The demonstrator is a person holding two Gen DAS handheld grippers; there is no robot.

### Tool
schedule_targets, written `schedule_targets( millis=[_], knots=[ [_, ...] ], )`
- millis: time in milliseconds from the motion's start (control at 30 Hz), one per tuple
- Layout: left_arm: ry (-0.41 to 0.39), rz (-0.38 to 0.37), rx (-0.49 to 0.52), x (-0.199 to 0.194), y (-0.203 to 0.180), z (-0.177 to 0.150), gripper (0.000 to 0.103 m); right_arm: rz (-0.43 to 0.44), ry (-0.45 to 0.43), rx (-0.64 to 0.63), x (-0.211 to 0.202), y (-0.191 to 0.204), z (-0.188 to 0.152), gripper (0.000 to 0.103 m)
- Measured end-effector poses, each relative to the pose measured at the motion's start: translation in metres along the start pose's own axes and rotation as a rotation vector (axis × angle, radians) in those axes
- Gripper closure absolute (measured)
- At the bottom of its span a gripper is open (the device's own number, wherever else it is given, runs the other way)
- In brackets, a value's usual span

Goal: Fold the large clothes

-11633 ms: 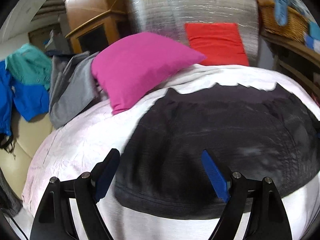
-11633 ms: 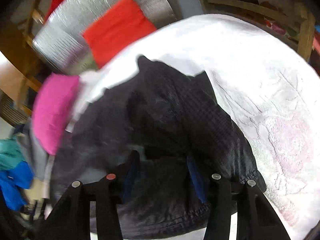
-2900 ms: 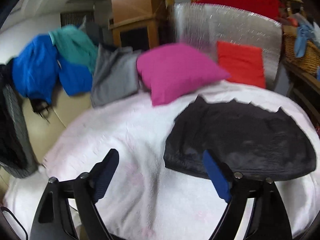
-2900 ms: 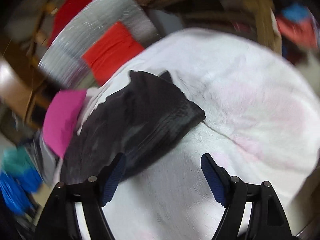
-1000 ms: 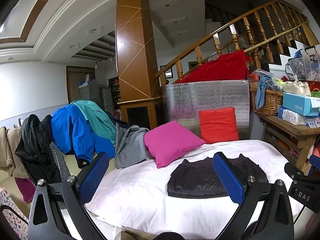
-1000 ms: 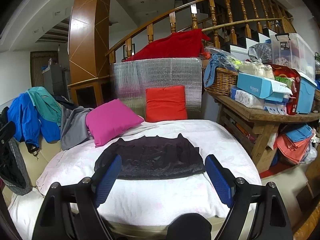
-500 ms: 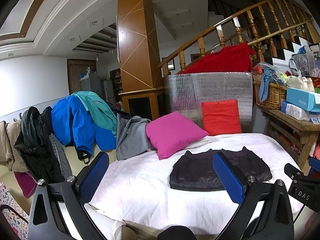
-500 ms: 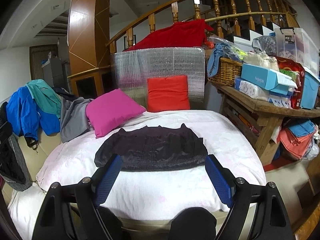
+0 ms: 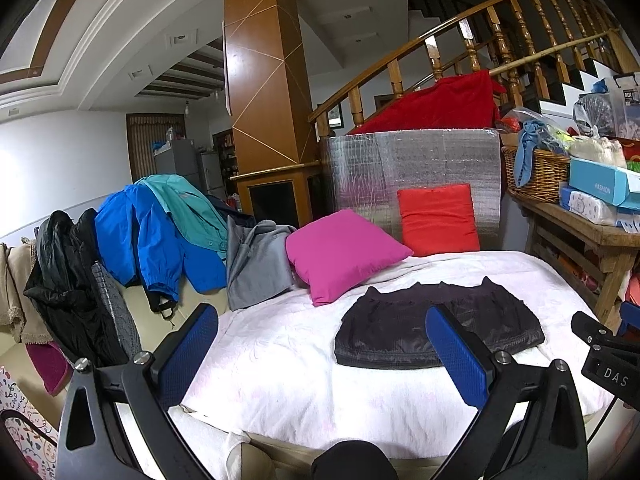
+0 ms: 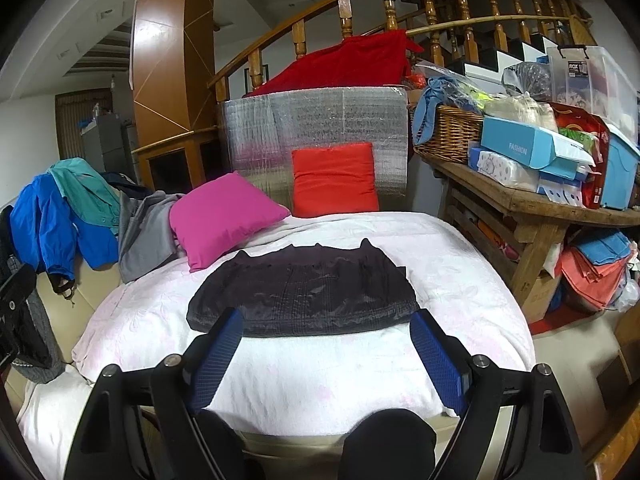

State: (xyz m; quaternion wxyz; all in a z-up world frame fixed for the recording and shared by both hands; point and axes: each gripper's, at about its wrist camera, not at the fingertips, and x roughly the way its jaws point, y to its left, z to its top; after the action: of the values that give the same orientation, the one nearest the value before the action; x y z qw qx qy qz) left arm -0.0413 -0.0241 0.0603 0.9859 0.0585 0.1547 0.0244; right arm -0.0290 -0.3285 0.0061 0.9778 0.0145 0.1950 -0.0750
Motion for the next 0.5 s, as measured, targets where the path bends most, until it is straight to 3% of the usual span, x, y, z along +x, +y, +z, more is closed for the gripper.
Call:
schedule_targets(
  millis=[500],
  knots=[
    [-0.002, -0.001, -0.001, 0.0003, 0.0005, 0.0005, 0.000, 0.000, -0.003, -0.003, -0.0019, 0.0054, 0.0009, 0.015]
  ],
)
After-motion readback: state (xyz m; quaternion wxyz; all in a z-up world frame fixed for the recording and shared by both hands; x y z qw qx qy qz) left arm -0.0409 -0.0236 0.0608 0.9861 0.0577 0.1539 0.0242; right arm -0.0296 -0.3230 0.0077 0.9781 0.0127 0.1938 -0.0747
